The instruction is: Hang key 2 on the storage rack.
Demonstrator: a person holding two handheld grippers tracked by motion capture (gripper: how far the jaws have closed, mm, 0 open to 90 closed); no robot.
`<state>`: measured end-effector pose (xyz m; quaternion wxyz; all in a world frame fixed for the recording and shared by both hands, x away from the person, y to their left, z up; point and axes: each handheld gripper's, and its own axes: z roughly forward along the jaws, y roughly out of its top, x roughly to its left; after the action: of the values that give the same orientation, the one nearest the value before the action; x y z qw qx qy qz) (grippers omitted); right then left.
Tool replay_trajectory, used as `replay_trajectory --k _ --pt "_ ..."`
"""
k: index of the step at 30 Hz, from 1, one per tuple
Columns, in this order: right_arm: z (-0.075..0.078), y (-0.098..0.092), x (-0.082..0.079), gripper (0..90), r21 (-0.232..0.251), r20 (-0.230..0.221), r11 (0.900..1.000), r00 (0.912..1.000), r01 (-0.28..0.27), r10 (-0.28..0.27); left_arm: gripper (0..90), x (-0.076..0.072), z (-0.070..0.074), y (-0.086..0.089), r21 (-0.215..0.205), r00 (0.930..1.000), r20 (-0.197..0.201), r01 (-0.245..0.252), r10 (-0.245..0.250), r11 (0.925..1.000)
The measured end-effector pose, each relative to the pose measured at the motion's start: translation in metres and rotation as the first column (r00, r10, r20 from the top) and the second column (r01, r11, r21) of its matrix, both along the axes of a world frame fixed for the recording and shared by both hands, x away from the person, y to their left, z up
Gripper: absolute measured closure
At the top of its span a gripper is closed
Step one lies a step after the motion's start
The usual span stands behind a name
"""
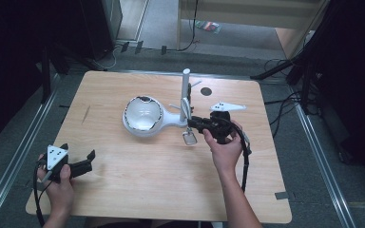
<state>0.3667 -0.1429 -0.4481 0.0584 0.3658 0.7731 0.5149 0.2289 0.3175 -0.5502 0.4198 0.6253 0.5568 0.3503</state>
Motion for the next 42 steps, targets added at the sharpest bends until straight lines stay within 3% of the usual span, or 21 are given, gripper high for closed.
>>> replay_trajectory --k 4,11,15,24,32,42 --pt "-0.004 0.000 0.004 75.7 -0.011 -0.024 1.000 0.9997 0.000 0.000 0.2 0.000 0.000 0.000 0.001 1.0000 -0.001 0.000 0.000 1.0000" --pt "-0.007 -0.005 0.011 75.7 0.048 -0.048 0.999 0.9988 0.012 -0.009 0.2 0.000 0.000 0.000 0.001 1.0000 0.000 -0.001 0.001 1.0000" --pt "-0.007 -0.007 0.012 75.7 0.057 -0.051 0.998 0.9985 0.020 -0.017 0.2 0.000 0.000 0.000 0.002 1.0000 -0.001 0.000 0.000 1.0000" --pt "-0.006 -0.010 0.014 75.7 0.087 -0.047 0.996 0.9987 0.024 -0.020 0.3 0.000 0.000 -0.001 0.006 1.0000 0.000 -0.001 0.001 1.0000" --pt "-0.004 -0.010 0.014 75.6 0.072 -0.022 0.996 0.9988 0.046 -0.044 0.3 -0.001 0.000 -0.001 0.008 1.0000 0.000 -0.002 0.002 1.0000" --pt "-0.004 -0.010 0.016 75.5 0.082 -0.030 0.995 0.9980 0.058 -0.056 0.2 -0.001 0.000 -0.001 0.010 1.0000 -0.002 -0.001 0.001 0.9999"
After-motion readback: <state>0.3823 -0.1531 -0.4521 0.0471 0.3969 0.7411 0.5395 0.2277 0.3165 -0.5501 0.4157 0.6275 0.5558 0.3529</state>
